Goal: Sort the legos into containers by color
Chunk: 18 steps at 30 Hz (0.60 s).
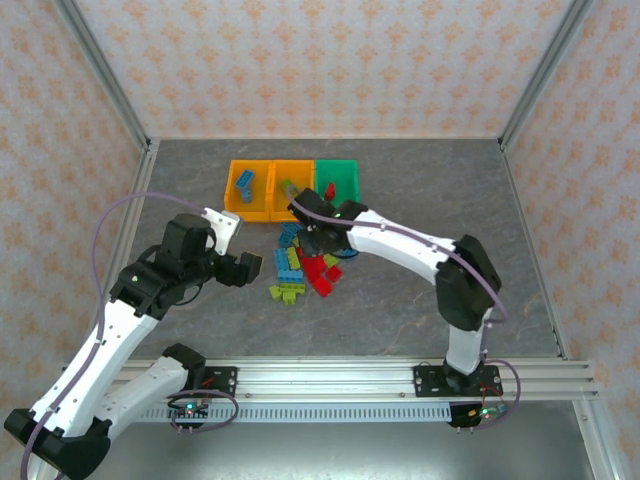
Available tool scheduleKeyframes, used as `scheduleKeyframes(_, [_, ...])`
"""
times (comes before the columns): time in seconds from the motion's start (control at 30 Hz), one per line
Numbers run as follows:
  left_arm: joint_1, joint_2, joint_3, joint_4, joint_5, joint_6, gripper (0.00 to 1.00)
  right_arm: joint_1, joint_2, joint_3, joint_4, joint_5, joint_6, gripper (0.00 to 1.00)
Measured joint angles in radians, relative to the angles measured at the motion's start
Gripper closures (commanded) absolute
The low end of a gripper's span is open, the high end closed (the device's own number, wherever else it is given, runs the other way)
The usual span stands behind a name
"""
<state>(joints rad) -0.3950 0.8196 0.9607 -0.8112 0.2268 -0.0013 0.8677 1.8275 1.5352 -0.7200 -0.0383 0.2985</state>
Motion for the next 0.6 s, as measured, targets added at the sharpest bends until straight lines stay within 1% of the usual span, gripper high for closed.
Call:
scheduleKeyframes(0.07, [0.000,-0.002,-0.003,0.001,-0.003,0.000,0.09,-0.021,-0.024,0.041,-0.005,0.049,0.000,0.68])
scheduleKeyframes(0.17, [0.000,-0.002,-0.008,0.003,-0.008,0.000,0.09,-0.092,-0.008,0.131,0.002,0.101,-0.005,0.68])
scheduleKeyframes(0.27, [0.000,-0.002,-0.022,0.008,-0.020,0.002,0.08,-0.185,0.089,0.274,0.004,0.127,-0.024,0.68])
scheduleKeyframes(0.37, [0.000,-0.002,-0.033,0.009,-0.031,0.002,0.08,-0.261,0.245,0.438,-0.002,0.128,-0.039,0.66])
scheduleKeyframes(0.4, [0.000,-0.001,-0.034,0.008,-0.034,0.002,0.08,-0.282,0.307,0.501,-0.010,0.121,-0.040,0.63])
scheduleKeyframes(0.43, [0.000,-0.001,-0.034,0.009,-0.037,0.002,0.08,-0.301,0.371,0.565,-0.023,0.111,-0.040,0.57])
scheduleKeyframes(0.47, [0.000,-0.001,-0.034,0.009,-0.042,0.002,0.08,-0.311,0.411,0.608,-0.038,0.106,-0.047,0.51])
scheduleKeyframes(0.5, [0.000,-0.001,-0.034,0.009,-0.048,0.002,0.08,-0.323,0.467,0.666,-0.058,0.092,-0.051,0.41])
scheduleKeyframes(0.53, [0.000,0.000,-0.034,0.009,-0.053,0.002,0.08,-0.329,0.508,0.715,-0.085,0.082,-0.060,0.38])
scheduleKeyframes(0.6, [0.002,0.004,-0.035,0.009,-0.061,0.002,0.08,-0.334,0.561,0.794,-0.132,0.060,-0.068,0.35])
